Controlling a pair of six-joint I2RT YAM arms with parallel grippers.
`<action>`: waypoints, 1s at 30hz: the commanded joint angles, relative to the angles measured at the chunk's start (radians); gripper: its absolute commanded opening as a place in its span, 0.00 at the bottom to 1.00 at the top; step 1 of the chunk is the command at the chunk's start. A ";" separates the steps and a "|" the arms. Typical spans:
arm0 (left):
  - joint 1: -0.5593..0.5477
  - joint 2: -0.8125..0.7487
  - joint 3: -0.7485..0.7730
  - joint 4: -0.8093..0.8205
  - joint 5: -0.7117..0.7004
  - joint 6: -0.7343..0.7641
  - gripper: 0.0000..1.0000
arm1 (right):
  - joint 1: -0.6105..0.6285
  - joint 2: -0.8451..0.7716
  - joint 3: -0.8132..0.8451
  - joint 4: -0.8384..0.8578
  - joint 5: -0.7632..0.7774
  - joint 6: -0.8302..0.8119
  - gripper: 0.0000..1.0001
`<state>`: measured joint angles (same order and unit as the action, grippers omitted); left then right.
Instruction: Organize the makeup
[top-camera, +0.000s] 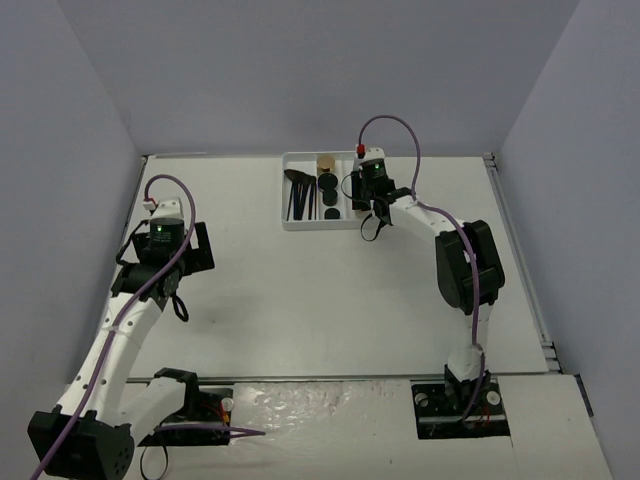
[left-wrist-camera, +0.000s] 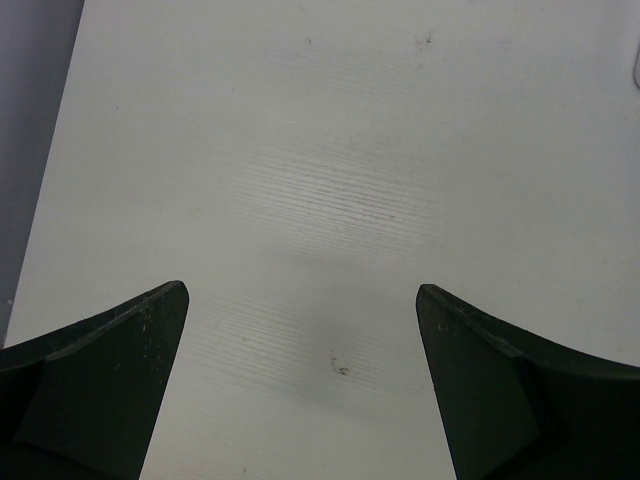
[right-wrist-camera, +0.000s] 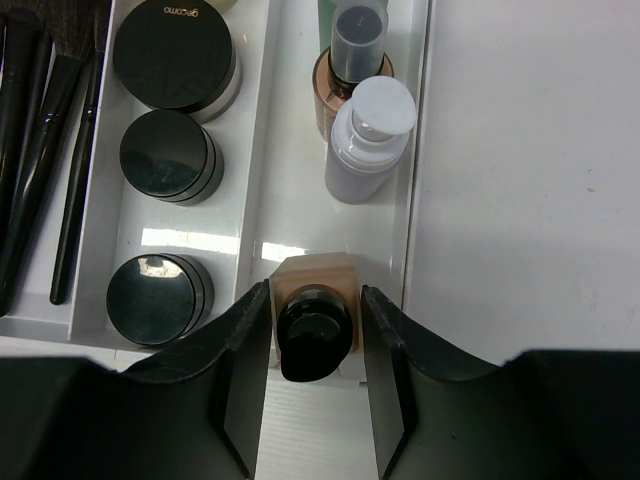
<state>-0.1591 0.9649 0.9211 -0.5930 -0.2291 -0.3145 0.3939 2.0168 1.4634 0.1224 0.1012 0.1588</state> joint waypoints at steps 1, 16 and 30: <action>-0.008 0.001 0.032 0.047 -0.012 0.013 0.97 | -0.007 -0.003 0.007 0.142 0.043 0.032 0.00; -0.012 0.006 0.032 0.049 -0.012 0.012 0.97 | -0.008 0.029 -0.013 0.147 0.151 0.088 0.01; -0.019 -0.003 0.032 0.045 -0.015 0.014 0.97 | 0.005 0.002 -0.018 0.129 0.167 0.116 0.69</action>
<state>-0.1699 0.9688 0.9211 -0.5926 -0.2294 -0.3145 0.3935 2.0705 1.4426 0.2131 0.2374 0.2555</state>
